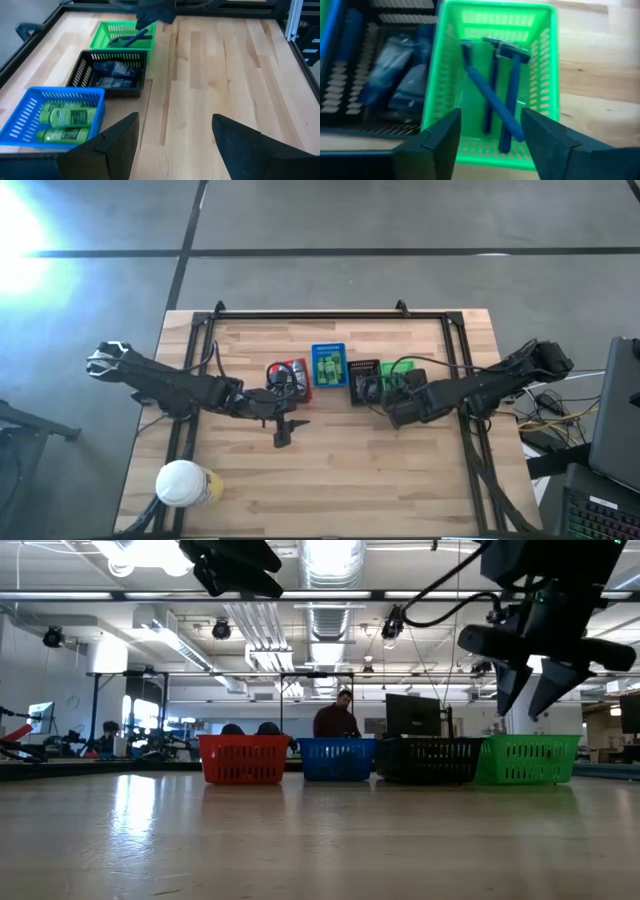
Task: Pick & Place Travel size toiletries
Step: Return to Home Position
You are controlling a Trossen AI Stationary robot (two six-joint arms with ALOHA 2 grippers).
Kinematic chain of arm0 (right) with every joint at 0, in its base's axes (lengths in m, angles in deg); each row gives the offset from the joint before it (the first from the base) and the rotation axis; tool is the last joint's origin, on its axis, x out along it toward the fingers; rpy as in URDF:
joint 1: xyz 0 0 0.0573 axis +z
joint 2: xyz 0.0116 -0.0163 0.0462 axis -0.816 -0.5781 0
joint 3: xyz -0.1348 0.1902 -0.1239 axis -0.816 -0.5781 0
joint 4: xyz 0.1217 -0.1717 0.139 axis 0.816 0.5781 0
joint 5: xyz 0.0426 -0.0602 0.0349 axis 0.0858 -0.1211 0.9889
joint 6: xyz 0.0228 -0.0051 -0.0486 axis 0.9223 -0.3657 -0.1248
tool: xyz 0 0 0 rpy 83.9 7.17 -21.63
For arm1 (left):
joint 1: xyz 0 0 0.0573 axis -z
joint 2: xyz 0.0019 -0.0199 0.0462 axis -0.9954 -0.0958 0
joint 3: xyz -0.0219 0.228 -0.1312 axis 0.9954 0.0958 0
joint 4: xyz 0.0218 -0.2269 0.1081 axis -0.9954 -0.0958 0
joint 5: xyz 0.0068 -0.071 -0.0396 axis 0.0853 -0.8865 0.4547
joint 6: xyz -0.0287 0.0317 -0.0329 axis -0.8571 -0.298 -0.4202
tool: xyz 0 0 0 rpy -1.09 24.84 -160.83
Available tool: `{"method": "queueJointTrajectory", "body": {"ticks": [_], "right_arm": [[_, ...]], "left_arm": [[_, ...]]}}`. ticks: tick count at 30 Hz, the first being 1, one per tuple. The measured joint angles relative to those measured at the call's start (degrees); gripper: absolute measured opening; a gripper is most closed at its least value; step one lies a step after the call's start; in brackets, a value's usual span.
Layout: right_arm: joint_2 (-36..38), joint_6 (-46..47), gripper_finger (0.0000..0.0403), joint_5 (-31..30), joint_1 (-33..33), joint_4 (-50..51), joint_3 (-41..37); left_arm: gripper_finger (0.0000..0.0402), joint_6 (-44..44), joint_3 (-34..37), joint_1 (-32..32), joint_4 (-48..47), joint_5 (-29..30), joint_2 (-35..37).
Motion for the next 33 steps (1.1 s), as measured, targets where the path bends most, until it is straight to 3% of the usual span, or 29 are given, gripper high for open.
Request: {"method": "queueJointTrajectory", "body": {"ticks": [6, 13, 19, 22, 24, 27, 30, 33], "right_arm": [[0.5, -11.6, 0.0250, 2.8, 0.0, 0.2, 4.4], [0.3, -27.2, 0.0271, 7.5, -0.6, -6.8, 11.6], [0.2, -53.2, 0.0272, 0.1, -0.9, -11.6, 20.6], [0.1, -62.2, 0.0264, -3.6, -1.5, -11.5, 26.6], [0.4, -65.2, 0.0257, -4.4, -1.8, -12.5, 31.1], [0.5, -78.6, 0.0247, -6.6, -3.0, -18.2, 35.8], [0.5, -85.5, 0.0237, 6.2, -10.4, -22.2, 38.4], [0.4, -86.5, 0.0228, 30.0, -21.0, -25.3, 37.3]], "left_arm": [[0.0255, -3.3, 0.0, 0.6, -4.8, -0.2, 0.0], [0.0255, -10.9, 0.0, 3.2, -13.0, -0.5, 2.0], [0.0255, -14.0, 0.0, 3.3, -13.4, -1.6, 7.0], [0.0255, -20.6, 0.0, 3.2, -12.8, -2.4, 10.0], [0.0255, -21.0, 0.0, 3.2, -10.3, -2.3, 12.1], [0.0255, -20.7, 0.0, 3.1, -3.6, -1.5, 15.1], [0.0255, -14.8, 0.0, 3.1, 0.4, -4.8, 18.0], [0.0255, -10.8, 0.0, 2.9, 0.4, -5.5, 20.5]]}}
